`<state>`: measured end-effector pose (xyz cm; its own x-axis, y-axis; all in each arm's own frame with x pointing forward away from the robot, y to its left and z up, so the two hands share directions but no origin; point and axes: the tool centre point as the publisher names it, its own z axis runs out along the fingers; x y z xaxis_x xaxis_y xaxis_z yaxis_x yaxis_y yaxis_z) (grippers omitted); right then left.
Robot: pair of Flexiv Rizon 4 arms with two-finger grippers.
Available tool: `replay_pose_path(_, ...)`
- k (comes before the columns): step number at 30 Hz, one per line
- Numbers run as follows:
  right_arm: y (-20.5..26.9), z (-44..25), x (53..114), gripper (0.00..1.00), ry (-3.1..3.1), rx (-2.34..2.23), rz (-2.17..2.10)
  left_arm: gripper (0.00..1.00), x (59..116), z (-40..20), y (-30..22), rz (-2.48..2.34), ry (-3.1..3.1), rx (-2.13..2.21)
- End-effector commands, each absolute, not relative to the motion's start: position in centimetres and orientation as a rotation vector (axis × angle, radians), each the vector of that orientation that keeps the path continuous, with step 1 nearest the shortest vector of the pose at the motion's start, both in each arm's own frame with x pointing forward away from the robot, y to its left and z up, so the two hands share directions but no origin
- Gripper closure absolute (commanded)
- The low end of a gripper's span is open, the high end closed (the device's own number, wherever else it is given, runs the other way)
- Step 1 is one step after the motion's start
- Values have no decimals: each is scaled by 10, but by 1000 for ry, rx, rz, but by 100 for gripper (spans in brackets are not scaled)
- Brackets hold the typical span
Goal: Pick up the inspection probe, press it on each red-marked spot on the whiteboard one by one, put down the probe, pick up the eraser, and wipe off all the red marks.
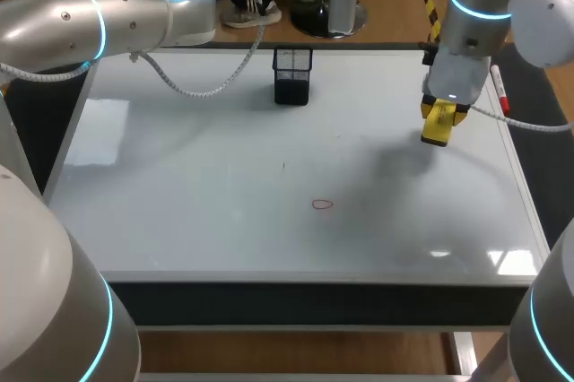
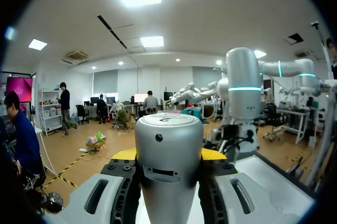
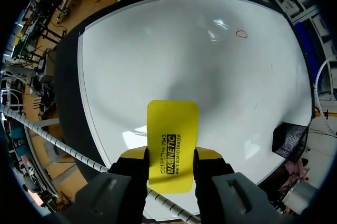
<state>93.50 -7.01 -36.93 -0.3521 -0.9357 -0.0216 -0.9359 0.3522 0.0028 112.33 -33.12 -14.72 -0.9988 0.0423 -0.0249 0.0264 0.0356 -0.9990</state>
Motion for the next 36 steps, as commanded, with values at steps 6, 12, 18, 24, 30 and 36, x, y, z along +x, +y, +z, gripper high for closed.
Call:
replay_pose_path(6,-71,-369,935,100,2568,-1782,19,100,1120,-145,-335,2145,-2267,-89)
replay_pose_path(12,-71,-369,935,100,2568,-1782,19,100,1101,-134,-342,2144,-2290,-150)
replay_pose_path(18,-71,-369,935,100,2568,-1782,19,100,1075,-120,-341,2159,-2309,-177)
replay_pose_path(24,-71,-369,935,100,2568,-1782,19,100,1042,-114,-339,2176,-2301,-207)
replay_pose_path(30,-71,-369,935,100,2568,-1782,19,100,997,-119,-332,2180,-2272,-244)
replay_pose_path(36,-71,-369,935,100,2568,-1782,19,100,956,-128,-319,2168,-2241,-259)
